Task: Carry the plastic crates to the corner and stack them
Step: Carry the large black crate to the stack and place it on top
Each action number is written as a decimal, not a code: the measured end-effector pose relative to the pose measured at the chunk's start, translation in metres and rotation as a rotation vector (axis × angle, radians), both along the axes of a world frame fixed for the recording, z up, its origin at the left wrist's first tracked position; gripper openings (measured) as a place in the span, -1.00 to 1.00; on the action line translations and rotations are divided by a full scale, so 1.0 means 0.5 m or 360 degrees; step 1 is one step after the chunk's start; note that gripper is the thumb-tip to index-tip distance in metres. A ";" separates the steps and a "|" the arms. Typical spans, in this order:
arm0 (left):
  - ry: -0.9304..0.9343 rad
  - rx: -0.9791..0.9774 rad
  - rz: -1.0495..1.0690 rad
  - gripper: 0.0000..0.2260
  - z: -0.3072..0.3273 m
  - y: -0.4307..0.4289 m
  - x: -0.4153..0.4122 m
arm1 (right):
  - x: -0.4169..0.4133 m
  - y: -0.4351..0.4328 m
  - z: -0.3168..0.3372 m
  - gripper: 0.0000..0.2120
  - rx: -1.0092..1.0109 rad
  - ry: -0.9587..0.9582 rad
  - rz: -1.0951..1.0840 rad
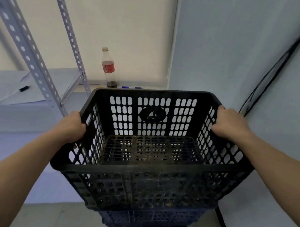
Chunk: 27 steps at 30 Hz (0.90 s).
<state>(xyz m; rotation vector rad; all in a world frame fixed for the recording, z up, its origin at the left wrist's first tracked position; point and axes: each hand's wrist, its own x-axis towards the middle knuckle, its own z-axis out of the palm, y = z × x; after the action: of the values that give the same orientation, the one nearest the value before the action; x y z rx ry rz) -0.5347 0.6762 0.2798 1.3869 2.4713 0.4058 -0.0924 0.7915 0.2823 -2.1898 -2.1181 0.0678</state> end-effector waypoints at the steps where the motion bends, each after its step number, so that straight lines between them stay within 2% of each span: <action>1: 0.0022 -0.0002 0.0000 -0.81 0.000 0.010 -0.001 | -0.001 0.002 0.002 -0.53 -0.0002 0.0009 -0.0001; 5: 0.0120 -0.0013 -0.0016 -0.82 -0.007 0.004 -0.001 | 0.007 -0.014 -0.005 -0.42 0.0009 0.0017 0.0008; 9: 0.0073 0.0005 0.0005 -0.83 -0.009 -0.013 0.013 | 0.019 -0.037 -0.016 -0.31 0.0019 -0.0036 0.0003; 11: 0.0097 -0.0022 -0.0002 -0.77 -0.004 -0.017 0.019 | 0.020 -0.044 -0.014 -0.33 0.0014 -0.0010 0.0011; 15: 0.0296 0.0014 -0.0074 -0.53 0.005 -0.027 0.034 | 0.027 -0.052 -0.005 -0.30 -0.0043 0.0056 0.0004; 18: 0.0371 -0.0083 -0.0190 -0.53 0.010 -0.017 0.036 | 0.032 -0.043 0.006 -0.28 -0.0104 0.0159 0.0010; 20: 0.0293 -0.0132 -0.0175 -0.49 0.026 -0.010 0.042 | 0.040 -0.039 0.011 -0.25 -0.0156 0.0196 0.0029; 24: 0.0014 0.0031 -0.0153 -0.51 0.032 -0.006 0.038 | 0.061 -0.047 -0.003 -0.19 -0.0245 0.0134 0.0077; 27: 0.0105 -0.0108 -0.0185 -0.51 0.024 0.019 0.034 | 0.046 -0.024 0.005 -0.22 -0.0204 0.0094 0.0051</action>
<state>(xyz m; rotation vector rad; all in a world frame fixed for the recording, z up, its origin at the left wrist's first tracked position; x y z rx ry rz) -0.5175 0.6858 0.2920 1.5298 2.4167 0.2525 -0.0695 0.7793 0.2847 -2.1919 -2.1736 0.2744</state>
